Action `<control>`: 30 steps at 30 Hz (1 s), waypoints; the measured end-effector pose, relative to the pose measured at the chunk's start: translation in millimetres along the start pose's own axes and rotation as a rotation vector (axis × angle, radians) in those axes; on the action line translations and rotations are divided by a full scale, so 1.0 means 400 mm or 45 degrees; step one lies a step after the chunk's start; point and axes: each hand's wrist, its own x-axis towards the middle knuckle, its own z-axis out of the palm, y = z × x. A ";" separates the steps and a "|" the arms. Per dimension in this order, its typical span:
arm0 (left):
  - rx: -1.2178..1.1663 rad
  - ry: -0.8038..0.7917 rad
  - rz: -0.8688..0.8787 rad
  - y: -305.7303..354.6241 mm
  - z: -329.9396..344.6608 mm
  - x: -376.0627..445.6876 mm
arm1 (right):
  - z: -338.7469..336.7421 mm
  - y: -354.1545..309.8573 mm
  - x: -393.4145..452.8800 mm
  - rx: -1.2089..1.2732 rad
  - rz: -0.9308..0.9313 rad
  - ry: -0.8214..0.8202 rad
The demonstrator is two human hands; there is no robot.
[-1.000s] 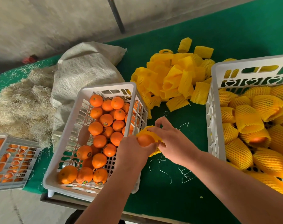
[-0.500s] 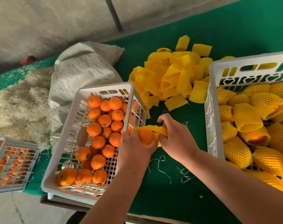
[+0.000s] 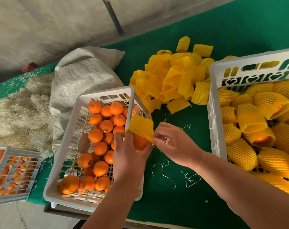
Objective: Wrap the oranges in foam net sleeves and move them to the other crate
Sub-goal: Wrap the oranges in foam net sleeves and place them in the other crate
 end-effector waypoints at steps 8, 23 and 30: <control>-0.009 0.047 0.167 0.012 0.001 -0.021 | -0.016 -0.009 0.007 0.090 0.006 0.189; 0.240 -0.094 0.314 0.034 0.026 -0.037 | 0.013 0.016 0.005 0.247 0.373 -0.087; 0.559 -0.149 0.308 0.034 0.006 -0.043 | -0.001 0.018 0.020 0.136 0.489 0.073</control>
